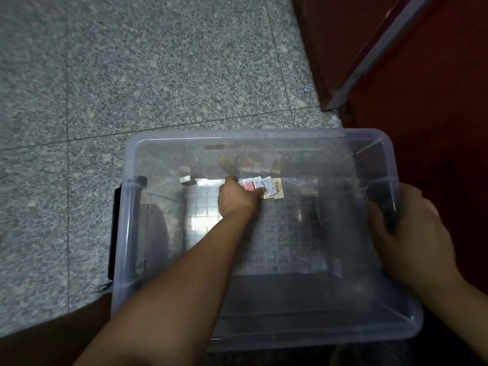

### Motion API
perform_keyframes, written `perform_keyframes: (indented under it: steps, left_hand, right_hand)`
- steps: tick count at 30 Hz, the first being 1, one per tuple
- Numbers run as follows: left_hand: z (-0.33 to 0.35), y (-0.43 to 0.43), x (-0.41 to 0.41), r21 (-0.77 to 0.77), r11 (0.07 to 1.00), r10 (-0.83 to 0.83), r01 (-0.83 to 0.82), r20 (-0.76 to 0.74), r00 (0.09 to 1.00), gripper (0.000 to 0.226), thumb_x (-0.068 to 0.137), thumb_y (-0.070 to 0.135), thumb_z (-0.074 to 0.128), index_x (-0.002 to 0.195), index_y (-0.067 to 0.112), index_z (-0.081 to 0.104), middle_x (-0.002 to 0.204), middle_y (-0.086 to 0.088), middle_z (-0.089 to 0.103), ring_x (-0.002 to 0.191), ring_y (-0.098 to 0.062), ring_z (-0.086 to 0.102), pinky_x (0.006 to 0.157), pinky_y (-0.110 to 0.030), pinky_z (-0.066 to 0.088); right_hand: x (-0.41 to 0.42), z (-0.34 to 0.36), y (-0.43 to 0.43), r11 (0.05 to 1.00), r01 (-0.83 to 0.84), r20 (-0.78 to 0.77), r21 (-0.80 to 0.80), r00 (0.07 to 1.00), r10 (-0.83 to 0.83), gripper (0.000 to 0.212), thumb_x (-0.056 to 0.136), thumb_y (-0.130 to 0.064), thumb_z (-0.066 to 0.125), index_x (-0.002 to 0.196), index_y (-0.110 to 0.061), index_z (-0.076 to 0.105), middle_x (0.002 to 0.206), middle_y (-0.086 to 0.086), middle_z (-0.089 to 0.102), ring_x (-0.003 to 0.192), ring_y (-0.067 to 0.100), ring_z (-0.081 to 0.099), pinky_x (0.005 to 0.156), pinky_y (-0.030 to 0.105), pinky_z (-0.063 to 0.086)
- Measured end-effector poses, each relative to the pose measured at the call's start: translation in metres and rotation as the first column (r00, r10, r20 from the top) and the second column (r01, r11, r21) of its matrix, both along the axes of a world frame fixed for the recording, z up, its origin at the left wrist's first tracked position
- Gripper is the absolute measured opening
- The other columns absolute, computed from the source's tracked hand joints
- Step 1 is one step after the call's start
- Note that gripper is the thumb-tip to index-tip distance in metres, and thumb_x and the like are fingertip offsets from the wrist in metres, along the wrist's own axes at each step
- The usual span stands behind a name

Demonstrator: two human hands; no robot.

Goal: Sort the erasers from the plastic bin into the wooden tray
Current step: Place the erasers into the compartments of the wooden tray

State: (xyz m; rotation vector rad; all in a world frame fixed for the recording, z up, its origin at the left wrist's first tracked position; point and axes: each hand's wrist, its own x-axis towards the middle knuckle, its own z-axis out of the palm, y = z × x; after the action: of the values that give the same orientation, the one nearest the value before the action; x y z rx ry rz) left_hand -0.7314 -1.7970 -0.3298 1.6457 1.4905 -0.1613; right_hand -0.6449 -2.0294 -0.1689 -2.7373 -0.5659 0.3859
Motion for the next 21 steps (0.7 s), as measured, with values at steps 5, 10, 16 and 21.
perform_keyframes:
  steps: [5, 10, 16, 21]
  left_hand:
    - [0.001, -0.009, 0.010, -0.036, 0.998, 0.050, -0.048, 0.044, 0.998, 0.075, 0.067, 0.036, 0.094, 0.123, 0.011, 0.050, 0.122, -0.010, 0.066, 0.114, -0.030, 0.064, 0.093, -0.037, 0.052]
    - [0.004, -0.016, 0.020, -0.084, 0.994, 0.072, -0.069, 0.038, 0.997, 0.079, 0.068, 0.035, 0.093, 0.127, 0.012, 0.046, 0.125, -0.010, 0.065, 0.115, -0.031, 0.063, 0.094, -0.040, 0.053]
    - [0.007, -0.037, 0.038, -0.090, 0.996, 0.025, -0.021, 0.046, 0.999, 0.072, 0.073, 0.034, 0.090, 0.126, 0.010, 0.047, 0.126, -0.012, 0.064, 0.117, -0.033, 0.062, 0.092, -0.038, 0.048]
    - [0.002, -0.050, 0.044, -0.118, 0.990, 0.092, -0.080, 0.107, 0.990, 0.066, 0.077, 0.028, 0.087, 0.129, 0.012, 0.048, 0.127, -0.009, 0.064, 0.118, -0.029, 0.061, 0.089, -0.029, 0.043]
  right_hand:
    - [0.001, -0.002, -0.004, 1.000, -0.007, 0.005, 0.000, 1.000, 0.007, 0.034, 0.097, -0.041, 0.054, 0.122, -0.019, 0.050, 0.101, -0.007, 0.049, 0.094, 0.018, 0.050, 0.070, 0.037, 0.044]
    - [0.002, -0.003, -0.003, 1.000, 0.005, 0.017, 0.011, 1.000, -0.005, 0.035, 0.096, -0.039, 0.056, 0.123, -0.018, 0.050, 0.101, -0.007, 0.049, 0.094, 0.018, 0.050, 0.072, 0.037, 0.043]
    - [0.003, -0.006, -0.006, 1.000, 0.000, 0.030, 0.011, 1.000, 0.000, 0.031, 0.096, -0.038, 0.059, 0.118, -0.018, 0.051, 0.098, -0.006, 0.050, 0.091, 0.017, 0.050, 0.068, 0.035, 0.040]
    - [0.002, -0.005, -0.004, 0.999, 0.003, 0.016, 0.038, 1.000, -0.004, 0.031, 0.096, -0.036, 0.060, 0.120, -0.018, 0.051, 0.100, -0.006, 0.051, 0.093, 0.017, 0.049, 0.072, 0.034, 0.038]
